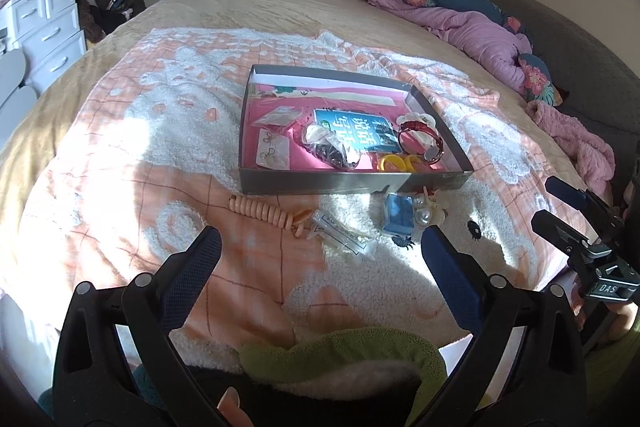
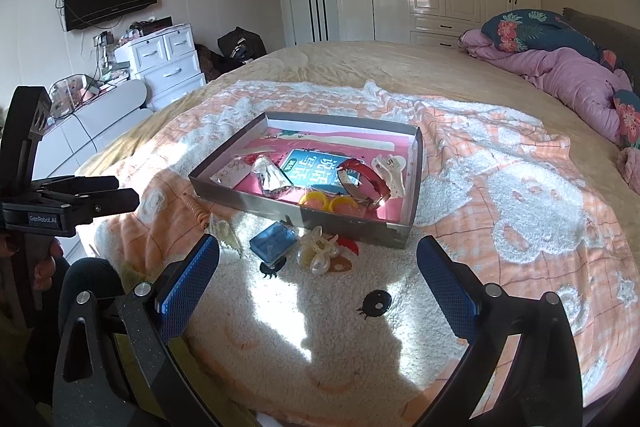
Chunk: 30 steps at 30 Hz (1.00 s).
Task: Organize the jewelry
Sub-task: 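Reach the left tool toward the clear packet while the right approaches the white pearl claw clip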
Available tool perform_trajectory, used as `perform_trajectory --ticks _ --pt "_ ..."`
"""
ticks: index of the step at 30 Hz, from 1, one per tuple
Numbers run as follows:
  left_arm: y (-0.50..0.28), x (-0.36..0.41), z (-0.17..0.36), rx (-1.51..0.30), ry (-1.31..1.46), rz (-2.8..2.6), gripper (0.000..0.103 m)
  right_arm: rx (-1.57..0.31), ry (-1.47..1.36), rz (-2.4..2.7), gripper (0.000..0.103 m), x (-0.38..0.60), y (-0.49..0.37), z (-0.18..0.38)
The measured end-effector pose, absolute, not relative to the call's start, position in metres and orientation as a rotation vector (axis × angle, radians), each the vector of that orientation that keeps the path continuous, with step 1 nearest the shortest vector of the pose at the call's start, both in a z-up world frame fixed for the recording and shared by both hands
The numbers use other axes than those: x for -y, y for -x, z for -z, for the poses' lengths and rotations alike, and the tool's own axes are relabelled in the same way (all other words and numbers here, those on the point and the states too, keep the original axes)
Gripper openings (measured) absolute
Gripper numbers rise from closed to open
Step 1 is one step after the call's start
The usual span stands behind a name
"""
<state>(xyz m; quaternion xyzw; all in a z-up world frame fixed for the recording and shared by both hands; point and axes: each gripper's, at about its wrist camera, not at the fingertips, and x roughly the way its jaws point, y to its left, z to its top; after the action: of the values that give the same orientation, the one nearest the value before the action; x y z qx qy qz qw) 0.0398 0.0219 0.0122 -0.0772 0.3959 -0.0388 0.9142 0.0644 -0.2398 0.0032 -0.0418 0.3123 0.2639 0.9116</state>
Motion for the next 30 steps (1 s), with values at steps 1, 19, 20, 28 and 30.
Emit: perform_trajectory --ticks 1,19,20,28,30 --pt "-0.041 -0.021 -0.01 -0.821 0.155 0.082 0.093 -0.649 0.088 -0.545 0.098 0.239 -0.065 -0.001" --pt "-0.053 -0.007 0.023 -0.912 0.147 0.107 0.093 -0.73 0.078 -0.557 0.098 0.234 -0.079 0.029" --pt "-0.054 -0.006 0.025 -0.915 0.15 0.109 0.093 -0.736 0.076 -0.558 0.098 0.234 -0.081 0.031" --pt "-0.065 -0.01 0.046 -0.969 0.198 0.127 0.093 -0.779 0.066 -0.549 0.098 0.232 -0.094 0.049" --pt "-0.068 -0.01 0.05 -0.981 0.209 0.134 0.093 -0.789 0.065 -0.547 0.098 0.231 -0.098 0.054"
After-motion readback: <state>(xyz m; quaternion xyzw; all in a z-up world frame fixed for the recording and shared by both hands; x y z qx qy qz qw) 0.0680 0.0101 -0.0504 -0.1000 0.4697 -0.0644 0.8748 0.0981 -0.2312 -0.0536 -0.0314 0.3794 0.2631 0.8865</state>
